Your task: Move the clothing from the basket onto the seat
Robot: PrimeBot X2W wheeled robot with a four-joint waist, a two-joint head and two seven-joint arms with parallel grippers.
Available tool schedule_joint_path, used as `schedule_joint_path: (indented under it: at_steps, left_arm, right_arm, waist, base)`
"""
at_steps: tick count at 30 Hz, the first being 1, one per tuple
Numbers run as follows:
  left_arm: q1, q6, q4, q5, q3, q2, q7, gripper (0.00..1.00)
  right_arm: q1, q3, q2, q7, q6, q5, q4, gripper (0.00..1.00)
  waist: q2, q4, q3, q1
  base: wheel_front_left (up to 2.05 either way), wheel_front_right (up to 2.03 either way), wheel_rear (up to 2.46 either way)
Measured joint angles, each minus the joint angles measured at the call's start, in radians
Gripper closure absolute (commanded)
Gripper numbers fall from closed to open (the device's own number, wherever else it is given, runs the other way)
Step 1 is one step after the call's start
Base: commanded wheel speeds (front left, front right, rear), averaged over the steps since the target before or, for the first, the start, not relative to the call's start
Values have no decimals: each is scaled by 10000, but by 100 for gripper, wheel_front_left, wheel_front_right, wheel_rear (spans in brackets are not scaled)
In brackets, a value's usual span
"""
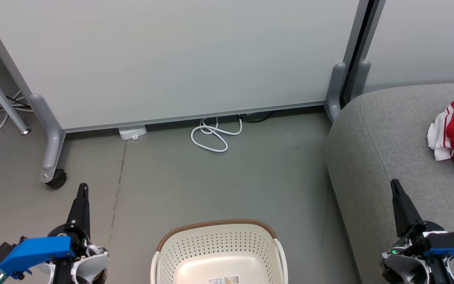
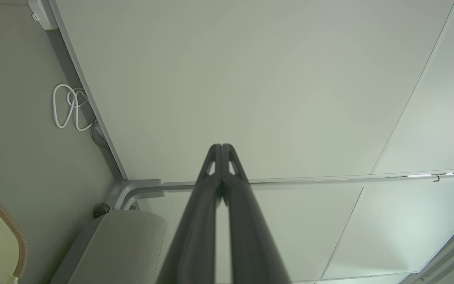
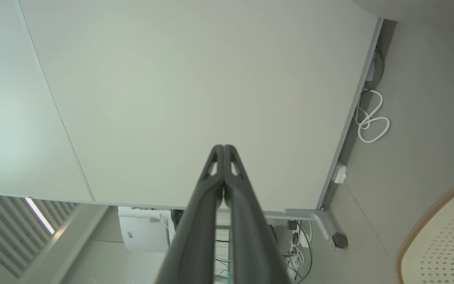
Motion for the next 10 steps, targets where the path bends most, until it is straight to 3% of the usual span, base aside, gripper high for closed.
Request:
schedule_joint_path:
  at_steps: [10]
  left_arm:
    - [0,0,0,0,0,0,0,100]
  right_arm:
    - [0,0,2,0,0,0,0,100]
  waist:
    - [0,0,0,0]
  base:
    - [0,0,0]
